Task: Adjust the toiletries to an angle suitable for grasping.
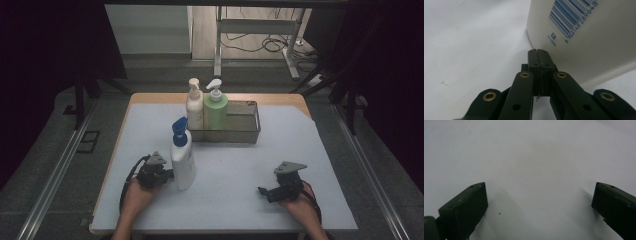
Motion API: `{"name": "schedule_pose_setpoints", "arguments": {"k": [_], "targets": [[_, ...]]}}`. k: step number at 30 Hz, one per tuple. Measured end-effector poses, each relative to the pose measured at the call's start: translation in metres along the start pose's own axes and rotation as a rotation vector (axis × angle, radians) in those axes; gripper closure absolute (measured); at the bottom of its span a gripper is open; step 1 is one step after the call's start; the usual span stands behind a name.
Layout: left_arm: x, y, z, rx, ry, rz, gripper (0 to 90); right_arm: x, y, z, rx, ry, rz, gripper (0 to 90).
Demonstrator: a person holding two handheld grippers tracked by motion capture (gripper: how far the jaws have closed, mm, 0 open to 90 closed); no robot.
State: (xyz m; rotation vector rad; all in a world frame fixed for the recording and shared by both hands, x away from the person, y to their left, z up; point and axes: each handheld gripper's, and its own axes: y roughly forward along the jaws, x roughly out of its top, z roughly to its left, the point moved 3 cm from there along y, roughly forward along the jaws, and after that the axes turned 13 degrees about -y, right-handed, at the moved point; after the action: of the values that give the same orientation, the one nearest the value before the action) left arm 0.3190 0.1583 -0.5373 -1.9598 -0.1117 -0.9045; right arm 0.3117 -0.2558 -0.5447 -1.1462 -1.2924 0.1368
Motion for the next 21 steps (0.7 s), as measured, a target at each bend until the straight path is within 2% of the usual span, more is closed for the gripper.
{"name": "schedule_pose_setpoints", "arguments": {"k": [9,21], "targets": [[0.0,0.004,-0.012,0.002,0.032,0.019,89.1,0.0,0.0,0.0,-0.001,-0.002,0.003,0.0],[0.002,0.011,-0.028,-0.022,0.036,0.021,88.8,0.001,0.0,0.0,-0.002,-0.001,0.006,0.0]]}}
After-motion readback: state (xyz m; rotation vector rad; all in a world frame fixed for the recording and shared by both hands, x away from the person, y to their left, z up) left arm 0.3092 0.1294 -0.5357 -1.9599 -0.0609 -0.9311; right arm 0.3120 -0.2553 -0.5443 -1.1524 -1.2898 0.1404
